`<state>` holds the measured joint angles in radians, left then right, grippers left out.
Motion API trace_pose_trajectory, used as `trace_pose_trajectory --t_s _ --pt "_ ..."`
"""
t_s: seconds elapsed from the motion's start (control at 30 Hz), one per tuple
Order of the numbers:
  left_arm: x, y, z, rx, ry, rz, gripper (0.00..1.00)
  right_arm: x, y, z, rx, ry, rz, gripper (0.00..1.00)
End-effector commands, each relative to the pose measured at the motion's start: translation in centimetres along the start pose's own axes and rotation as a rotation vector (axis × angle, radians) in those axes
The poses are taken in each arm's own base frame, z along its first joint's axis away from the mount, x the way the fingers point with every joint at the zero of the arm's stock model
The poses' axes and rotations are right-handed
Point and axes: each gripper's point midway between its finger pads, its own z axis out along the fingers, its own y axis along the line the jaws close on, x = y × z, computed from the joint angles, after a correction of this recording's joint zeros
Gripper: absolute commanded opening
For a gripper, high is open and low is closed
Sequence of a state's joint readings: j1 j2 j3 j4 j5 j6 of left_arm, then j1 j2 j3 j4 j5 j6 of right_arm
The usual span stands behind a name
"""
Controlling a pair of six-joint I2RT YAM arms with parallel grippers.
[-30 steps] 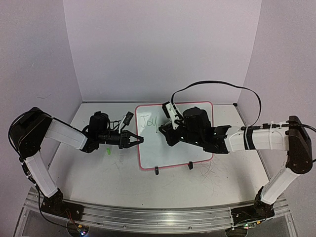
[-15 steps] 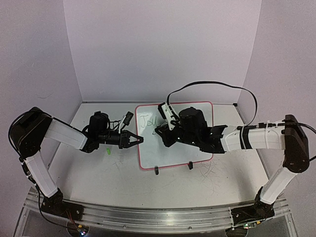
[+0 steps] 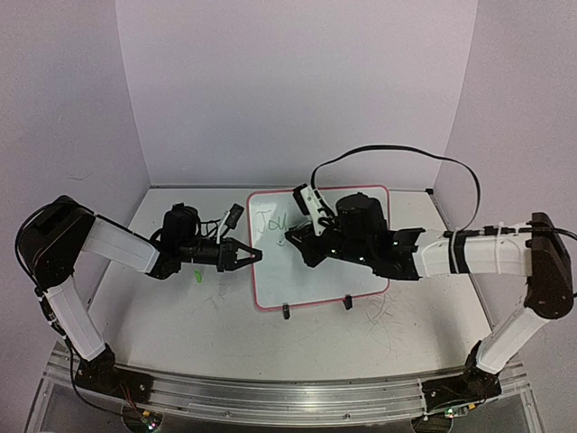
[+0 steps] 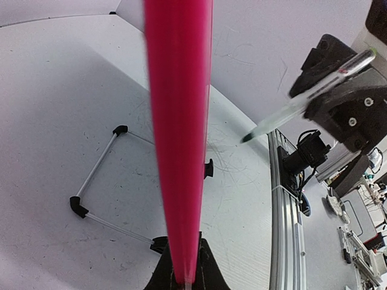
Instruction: Write a sentence on the whiteboard
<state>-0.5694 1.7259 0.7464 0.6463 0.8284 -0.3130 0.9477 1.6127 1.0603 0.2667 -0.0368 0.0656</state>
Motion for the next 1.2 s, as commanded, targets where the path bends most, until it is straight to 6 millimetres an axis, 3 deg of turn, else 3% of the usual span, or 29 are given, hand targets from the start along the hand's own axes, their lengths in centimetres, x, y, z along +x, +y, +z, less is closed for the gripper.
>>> trace_pose_trajectory --t_s 0.0,0.17,0.37,1.17 --pt "-1.0 2.2 -0.6 -0.136 -0.038 0.014 0.00 -6.6 0.6 -5.2 -0.043 -0.205 -0.096 0.00" --pt "-0.3 2.8 -0.6 -0.155 -0.027 0.006 0.00 -5.9 -3.5 -3.8 0.066 -0.147 -0.108 0.00" --pt "-0.7 2.8 -0.7 -0.167 -0.037 0.012 0.00 -6.3 -4.2 -2.2 0.100 -0.148 -0.068 0.00" --pt "-0.6 2.7 -0.8 -0.168 -0.030 0.020 0.00 -7.6 -5.4 -1.2 0.157 -0.197 -0.031 0.00"
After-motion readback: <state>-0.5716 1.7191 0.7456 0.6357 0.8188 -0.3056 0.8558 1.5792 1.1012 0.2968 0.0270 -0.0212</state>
